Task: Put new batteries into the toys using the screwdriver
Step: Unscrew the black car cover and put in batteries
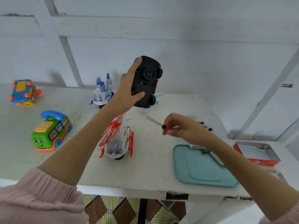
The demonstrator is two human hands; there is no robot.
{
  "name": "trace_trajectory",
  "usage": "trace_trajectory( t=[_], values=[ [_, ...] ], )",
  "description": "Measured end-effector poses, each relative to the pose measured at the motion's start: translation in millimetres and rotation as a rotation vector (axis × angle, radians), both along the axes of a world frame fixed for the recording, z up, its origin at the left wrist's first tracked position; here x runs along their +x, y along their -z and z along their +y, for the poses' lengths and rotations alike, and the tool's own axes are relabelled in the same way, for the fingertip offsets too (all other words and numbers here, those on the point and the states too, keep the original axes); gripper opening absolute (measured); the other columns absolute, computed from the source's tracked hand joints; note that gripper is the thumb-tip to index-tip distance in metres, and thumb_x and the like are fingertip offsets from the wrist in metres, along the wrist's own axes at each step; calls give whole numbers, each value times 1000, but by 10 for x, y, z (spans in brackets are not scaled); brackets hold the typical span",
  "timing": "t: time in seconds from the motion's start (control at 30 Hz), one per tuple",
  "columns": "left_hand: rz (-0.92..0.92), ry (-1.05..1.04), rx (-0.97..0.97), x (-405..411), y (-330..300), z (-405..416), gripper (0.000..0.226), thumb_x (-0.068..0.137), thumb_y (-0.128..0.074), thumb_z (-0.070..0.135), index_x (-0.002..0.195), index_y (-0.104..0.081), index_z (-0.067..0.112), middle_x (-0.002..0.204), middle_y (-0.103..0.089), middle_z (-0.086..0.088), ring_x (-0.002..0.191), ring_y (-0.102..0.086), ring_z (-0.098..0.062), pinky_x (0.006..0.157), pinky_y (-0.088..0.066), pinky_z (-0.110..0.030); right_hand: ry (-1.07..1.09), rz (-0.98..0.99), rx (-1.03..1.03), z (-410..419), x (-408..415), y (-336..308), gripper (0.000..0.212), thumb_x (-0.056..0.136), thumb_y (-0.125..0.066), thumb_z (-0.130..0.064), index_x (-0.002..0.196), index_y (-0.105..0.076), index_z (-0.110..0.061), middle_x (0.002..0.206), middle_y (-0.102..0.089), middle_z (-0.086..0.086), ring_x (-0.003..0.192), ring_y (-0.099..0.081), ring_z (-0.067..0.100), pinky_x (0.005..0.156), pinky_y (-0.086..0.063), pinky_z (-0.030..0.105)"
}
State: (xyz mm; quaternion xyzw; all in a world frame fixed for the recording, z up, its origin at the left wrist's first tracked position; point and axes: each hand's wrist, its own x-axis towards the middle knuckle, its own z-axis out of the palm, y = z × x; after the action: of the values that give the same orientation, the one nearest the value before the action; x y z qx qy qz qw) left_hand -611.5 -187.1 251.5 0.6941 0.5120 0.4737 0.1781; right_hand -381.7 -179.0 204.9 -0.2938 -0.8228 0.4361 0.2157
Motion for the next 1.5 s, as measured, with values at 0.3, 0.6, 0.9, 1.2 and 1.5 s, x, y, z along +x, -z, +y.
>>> trace_trajectory(
  t=[0.3,0.6,0.9,1.2,1.5],
  values=[
    [136,-31,11,136,-22,75,86,87,-53,-7,136,-10,49,122,-31,-3,101,-39,1,83,-35,-3,429,399,-135,51,88,-275,20,92,-50,-3,75,-44,-11,62,-48,9,39,-34,3,40,-29,14],
    [183,1,36,211,-53,163,86,86,-52,-9,138,-11,45,123,-29,-2,102,-36,10,81,-26,8,429,323,-81,84,62,-373,16,91,-53,-8,76,-47,-9,60,-50,6,44,-33,8,40,-30,15],
    [195,4,35,257,-23,200,85,87,-51,-8,137,-11,47,123,-28,-2,101,-38,1,80,-27,9,415,341,-95,86,81,-389,17,91,-52,-5,75,-47,-9,61,-50,8,40,-33,5,39,-30,14],
    [270,-10,71,316,-9,208,93,84,-51,-8,132,-12,61,126,-27,-3,111,-42,-23,95,-37,-25,423,353,-116,104,128,-375,17,91,-52,-4,76,-47,-8,60,-49,9,39,-33,5,38,-29,13],
    [360,-78,59,343,41,190,95,83,-49,-7,134,-9,62,132,-27,-11,108,-42,-37,97,-42,-53,443,588,-233,88,152,-331,23,77,-61,13,70,-51,-6,62,-55,8,36,-32,9,38,-28,16]
  ],
)
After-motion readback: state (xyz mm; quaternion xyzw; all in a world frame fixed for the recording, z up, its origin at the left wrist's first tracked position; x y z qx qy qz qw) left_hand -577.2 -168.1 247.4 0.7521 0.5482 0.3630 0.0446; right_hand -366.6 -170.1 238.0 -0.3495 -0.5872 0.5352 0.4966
